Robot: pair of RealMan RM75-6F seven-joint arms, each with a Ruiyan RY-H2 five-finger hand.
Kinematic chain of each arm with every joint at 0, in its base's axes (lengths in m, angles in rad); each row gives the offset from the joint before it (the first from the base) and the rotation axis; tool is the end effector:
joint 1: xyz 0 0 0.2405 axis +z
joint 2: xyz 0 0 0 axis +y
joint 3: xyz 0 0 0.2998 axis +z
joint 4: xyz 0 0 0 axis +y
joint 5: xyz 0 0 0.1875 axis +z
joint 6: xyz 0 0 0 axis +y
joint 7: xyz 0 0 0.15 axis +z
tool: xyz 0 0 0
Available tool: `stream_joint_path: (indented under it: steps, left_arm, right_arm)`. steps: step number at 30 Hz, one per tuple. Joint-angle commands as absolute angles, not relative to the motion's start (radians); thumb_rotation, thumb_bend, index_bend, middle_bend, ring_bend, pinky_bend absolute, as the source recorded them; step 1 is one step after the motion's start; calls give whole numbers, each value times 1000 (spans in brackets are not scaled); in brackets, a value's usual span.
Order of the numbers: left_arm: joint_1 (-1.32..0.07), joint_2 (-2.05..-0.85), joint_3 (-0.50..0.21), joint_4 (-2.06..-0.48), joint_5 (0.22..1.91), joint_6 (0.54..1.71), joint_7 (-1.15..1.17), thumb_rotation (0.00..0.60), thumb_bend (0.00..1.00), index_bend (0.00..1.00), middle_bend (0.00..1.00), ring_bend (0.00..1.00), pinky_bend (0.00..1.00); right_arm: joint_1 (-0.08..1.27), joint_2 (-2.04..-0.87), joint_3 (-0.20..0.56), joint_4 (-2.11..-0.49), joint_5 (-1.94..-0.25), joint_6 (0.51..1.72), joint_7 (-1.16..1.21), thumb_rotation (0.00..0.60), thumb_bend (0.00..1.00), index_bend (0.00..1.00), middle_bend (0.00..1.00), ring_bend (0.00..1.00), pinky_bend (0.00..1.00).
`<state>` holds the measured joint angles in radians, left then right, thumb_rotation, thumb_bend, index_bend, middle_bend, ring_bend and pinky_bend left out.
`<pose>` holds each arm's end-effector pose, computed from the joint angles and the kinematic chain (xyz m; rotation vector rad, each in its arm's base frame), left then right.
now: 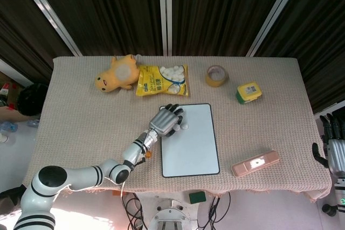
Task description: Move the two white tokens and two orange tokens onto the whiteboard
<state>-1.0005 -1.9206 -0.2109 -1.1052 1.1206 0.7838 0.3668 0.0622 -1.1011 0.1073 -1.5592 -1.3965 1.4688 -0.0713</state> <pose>-0.0787 0.3891 -0.1249 -2.1397 -0.8217 -0.9301 -0.3653 -0.1909 0.2235 1.2948 -0.8246 0.7648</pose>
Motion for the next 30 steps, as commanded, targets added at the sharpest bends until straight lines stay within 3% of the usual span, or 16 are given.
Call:
stream_joint_path:
  steps: [1, 10, 17, 23, 30]
  left_arm:
    - [-1002, -1925, -213, -1102, 1119, 783, 364, 600, 310, 427, 185, 66, 158]
    - [-1006, -1926, -214, -1099, 1121, 781, 364, 600, 310, 294, 188, 66, 158]
    - [-993, -1899, -205, -1138, 1124, 801, 383, 600, 310, 281, 181, 66, 158]
    - [-944, -1809, -192, -1256, 1100, 862, 442, 600, 310, 272, 171, 66, 158]
    - [-817, -1622, -120, -1510, 1103, 992, 478, 600, 292, 278, 170, 66, 159]
  right_arm:
    - [62, -1100, 108, -1560, -1395, 1468, -72, 600, 477, 0, 0, 0, 0]
    - [65, -1098, 109, -1563, -1394, 1465, -75, 600, 477, 0, 0, 0, 0]
    - [65, -1095, 110, -1570, -1401, 1471, -78, 600, 477, 0, 0, 0, 0]
    - [65, -1093, 111, -1575, -1406, 1477, -78, 600, 477, 0, 0, 0, 0]
    - [67, -1094, 110, -1578, -1419, 1483, -76, 600, 477, 0, 0, 0, 0]
